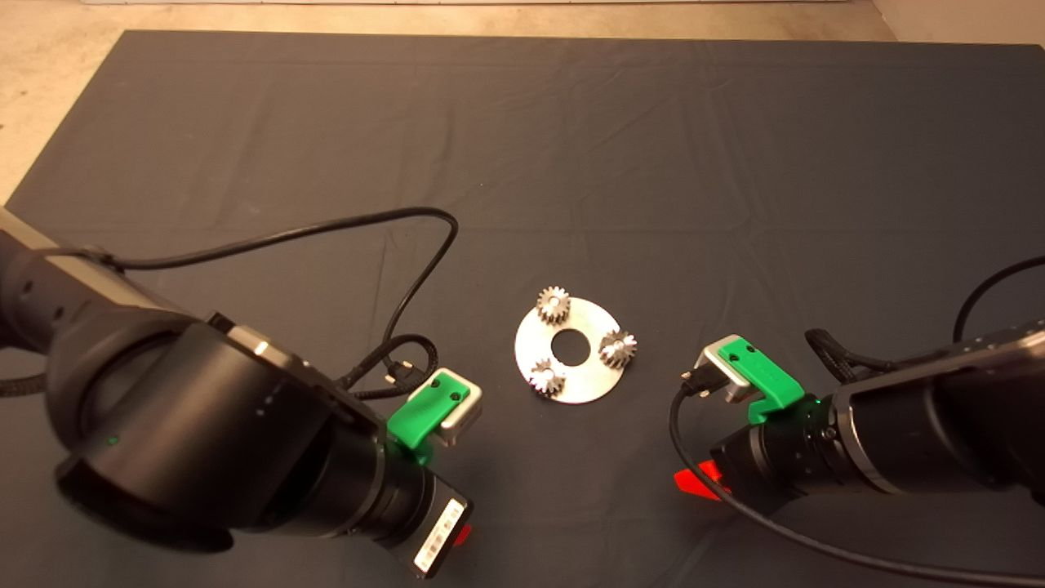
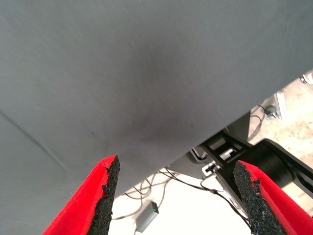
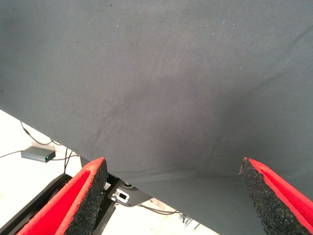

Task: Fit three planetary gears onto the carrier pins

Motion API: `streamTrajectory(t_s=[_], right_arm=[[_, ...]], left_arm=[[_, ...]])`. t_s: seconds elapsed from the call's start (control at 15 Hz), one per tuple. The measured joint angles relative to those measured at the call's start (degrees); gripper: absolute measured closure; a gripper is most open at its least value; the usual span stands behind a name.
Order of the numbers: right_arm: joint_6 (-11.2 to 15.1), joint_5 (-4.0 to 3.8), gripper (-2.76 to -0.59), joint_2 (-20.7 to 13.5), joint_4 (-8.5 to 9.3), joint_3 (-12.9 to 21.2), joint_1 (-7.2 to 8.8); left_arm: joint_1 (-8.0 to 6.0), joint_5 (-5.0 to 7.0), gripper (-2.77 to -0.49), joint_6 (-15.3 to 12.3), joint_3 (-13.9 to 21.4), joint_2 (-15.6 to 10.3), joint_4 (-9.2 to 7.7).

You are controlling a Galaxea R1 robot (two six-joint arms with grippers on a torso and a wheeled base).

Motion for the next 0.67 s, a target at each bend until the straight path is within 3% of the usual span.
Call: streamTrajectory(t_s=[0.33,0.67], right_arm=[[0.38,0.00,-2.02,0.02,-0.52,0.00,-0.12],[0.41,0.02,-2.02,0.16,-0.79,0.00,-0.12]], left_arm=[[1.35,0.00,-1.61,-0.03,0.00,-0.40,1.75],[1.38,0.01,-1.61,-0.05,0.44,-1.35,2.47]])
